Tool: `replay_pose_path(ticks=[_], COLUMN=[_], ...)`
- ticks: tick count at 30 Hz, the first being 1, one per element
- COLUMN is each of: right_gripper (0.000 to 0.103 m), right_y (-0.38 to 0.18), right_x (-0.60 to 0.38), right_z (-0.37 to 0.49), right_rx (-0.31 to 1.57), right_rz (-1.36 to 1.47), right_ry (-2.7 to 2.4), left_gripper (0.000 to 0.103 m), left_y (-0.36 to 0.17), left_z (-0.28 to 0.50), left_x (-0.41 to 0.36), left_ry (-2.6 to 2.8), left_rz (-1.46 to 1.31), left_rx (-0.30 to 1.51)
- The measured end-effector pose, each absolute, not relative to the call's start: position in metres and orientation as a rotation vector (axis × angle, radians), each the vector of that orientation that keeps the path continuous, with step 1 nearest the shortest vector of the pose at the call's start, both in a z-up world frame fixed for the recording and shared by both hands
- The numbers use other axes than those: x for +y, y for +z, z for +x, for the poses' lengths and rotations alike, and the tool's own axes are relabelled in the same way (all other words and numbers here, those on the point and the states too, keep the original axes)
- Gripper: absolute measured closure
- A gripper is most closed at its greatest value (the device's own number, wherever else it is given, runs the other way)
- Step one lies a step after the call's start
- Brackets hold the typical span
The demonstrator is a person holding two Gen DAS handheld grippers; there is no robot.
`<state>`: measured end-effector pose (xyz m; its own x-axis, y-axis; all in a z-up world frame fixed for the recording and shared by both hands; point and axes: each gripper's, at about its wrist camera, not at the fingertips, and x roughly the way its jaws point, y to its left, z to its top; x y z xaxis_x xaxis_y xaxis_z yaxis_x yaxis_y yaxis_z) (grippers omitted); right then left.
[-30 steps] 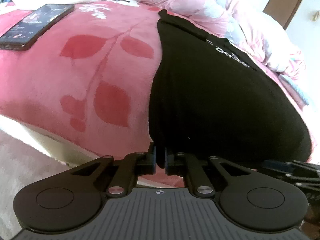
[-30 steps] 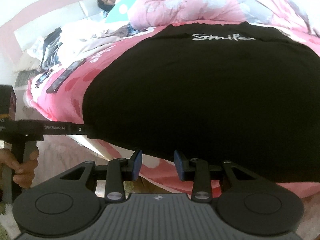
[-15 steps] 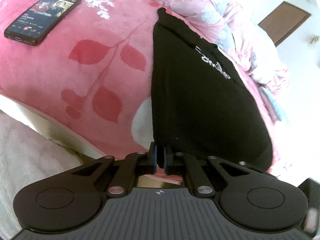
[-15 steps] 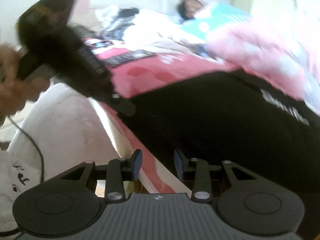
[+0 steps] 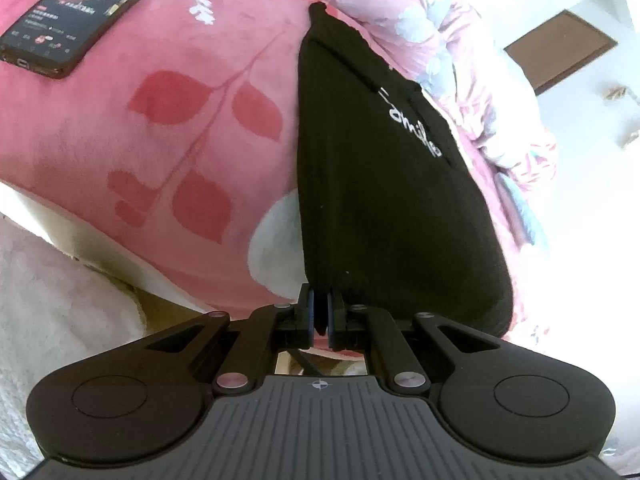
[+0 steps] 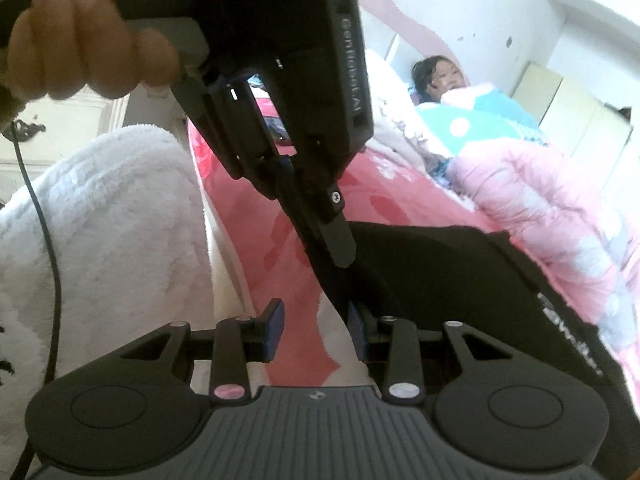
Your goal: Fold clothes
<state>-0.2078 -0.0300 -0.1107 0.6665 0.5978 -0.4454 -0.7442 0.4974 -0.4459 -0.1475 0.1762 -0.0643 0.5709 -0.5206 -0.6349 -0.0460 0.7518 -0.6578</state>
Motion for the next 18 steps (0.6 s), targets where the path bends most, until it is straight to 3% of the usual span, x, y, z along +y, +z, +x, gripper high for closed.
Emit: replay_pose_path(ticks=[14,18], right_gripper=[0.067,0.073], right_y=[-0.109,-0.109], right_x=[-0.02,-0.023], right_z=[-0.225,-0.222], right_rx=[0.116,0.133], right_rz=[-0.677,-0.646], right_ry=[0.744,0.735], left_gripper=[0.099,0.099], left_y=[-0.059,-0.06], left_z=[-0.145,-0.145], left_x=[0.182,0.18], left_ry=[-0.359,-0.363], left_rz=[-0.749,-0.765], left_rx=[0.934,0.939])
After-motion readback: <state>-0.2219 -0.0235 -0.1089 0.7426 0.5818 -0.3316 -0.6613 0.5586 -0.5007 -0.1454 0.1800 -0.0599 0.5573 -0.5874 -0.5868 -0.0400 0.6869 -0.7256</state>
